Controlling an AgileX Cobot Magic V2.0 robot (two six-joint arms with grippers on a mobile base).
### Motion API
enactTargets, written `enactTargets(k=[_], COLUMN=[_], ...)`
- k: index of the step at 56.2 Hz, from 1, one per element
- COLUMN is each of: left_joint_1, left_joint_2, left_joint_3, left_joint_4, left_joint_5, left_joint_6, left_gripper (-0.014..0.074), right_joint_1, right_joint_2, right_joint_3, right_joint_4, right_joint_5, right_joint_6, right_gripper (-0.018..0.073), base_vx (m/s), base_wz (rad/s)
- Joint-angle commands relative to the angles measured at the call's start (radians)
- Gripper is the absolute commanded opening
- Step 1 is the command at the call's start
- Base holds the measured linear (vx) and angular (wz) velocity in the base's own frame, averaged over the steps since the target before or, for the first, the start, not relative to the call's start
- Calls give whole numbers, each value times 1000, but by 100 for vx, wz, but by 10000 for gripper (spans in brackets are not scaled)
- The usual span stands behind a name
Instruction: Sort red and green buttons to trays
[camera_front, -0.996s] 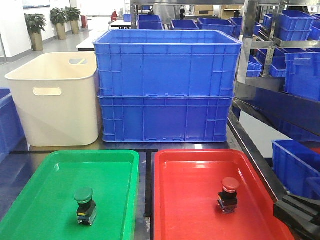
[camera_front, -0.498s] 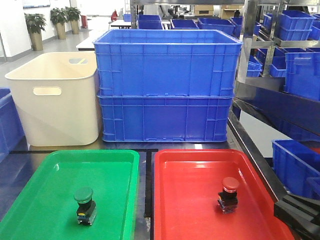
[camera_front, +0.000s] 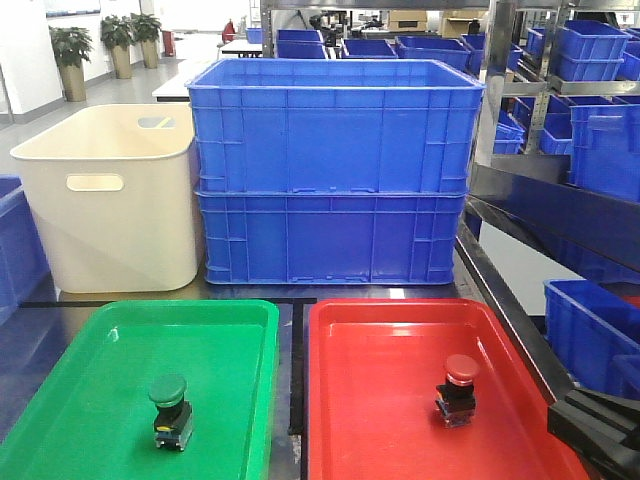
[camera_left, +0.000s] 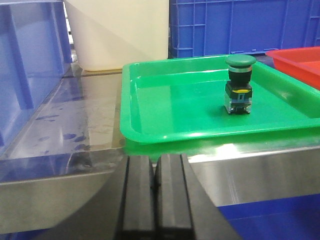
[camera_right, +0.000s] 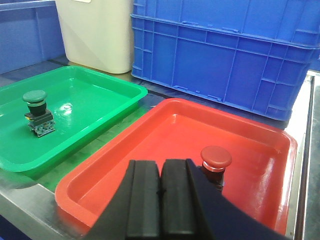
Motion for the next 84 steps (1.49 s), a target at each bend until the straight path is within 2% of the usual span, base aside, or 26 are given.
enactTargets(k=[1, 12, 23, 28, 31, 35, 40, 43, 48, 53, 56, 61, 64, 68, 76, 84], left_joint_1=[-2, -2, -2, -2, -2, -2, -2, -2, -2, -2, -2, -2, -2, -2, -2, -2], left_joint_2=[-11, -11, -11, -11, -11, -11, -11, -11, -11, -11, -11, -11, -11, -11, -11, -11], left_joint_3=[-25, -25, -25, -25, -25, -25, -25, -25, -25, -25, -25, -25, -25, -25, -25, -25], left_joint_4=[-3, -3, -3, -3, -3, -3, -3, -3, -3, -3, -3, -3, -3, -3, -3, -3], left_joint_5=[-83, -83, -83, -83, -83, -83, -83, -83, -83, -83, -83, -83, -83, -83, -83, -83], left_joint_6=[0, 0, 0, 0, 0, 0, 0, 0, 0, 0, 0, 0, 0, 0, 0, 0], left_gripper=[-4, -4, -4, -4, -4, -4, -4, -4, -4, -4, -4, -4, -4, -4, -4, -4], right_joint_1=[-6, -6, -2, -2, -2, -2, -2, -2, -2, -2, -2, -2, -2, -2, -2, -2], right_joint_2=[-5, -5, -5, 3, 10, 21, 22, 22, 15, -29, -67, -145, -200, -294, -534, -754], right_joint_3=[-28, -28, -28, -28, -28, -28, -28, -28, -28, -28, -28, -6, 43, 135, 351, 527], right_joint_4=[-3, -1, 66, 75, 118, 264, 509, 709, 1063, 1377, 1524, 1682, 1745, 1791, 1774, 1757], right_joint_5=[15, 15, 15, 14, 15, 21, 57, 107, 254, 439, 549, 653, 656, 624, 573, 563], right_joint_6=[-1, 0, 14, -23, -62, -225, -515, -734, -1045, -1326, -1492, -1710, -1778, -1787, -1713, -1705], right_gripper=[-9, -9, -9, -9, -9, -9, -9, -9, -9, -9, -9, -9, -9, -9, -9, -9], base_vx=[0, 0, 0, 0, 0, 0, 0, 0, 0, 0, 0, 0, 0, 0, 0, 0], base_wz=[0, 0, 0, 0, 0, 0, 0, 0, 0, 0, 0, 0, 0, 0, 0, 0])
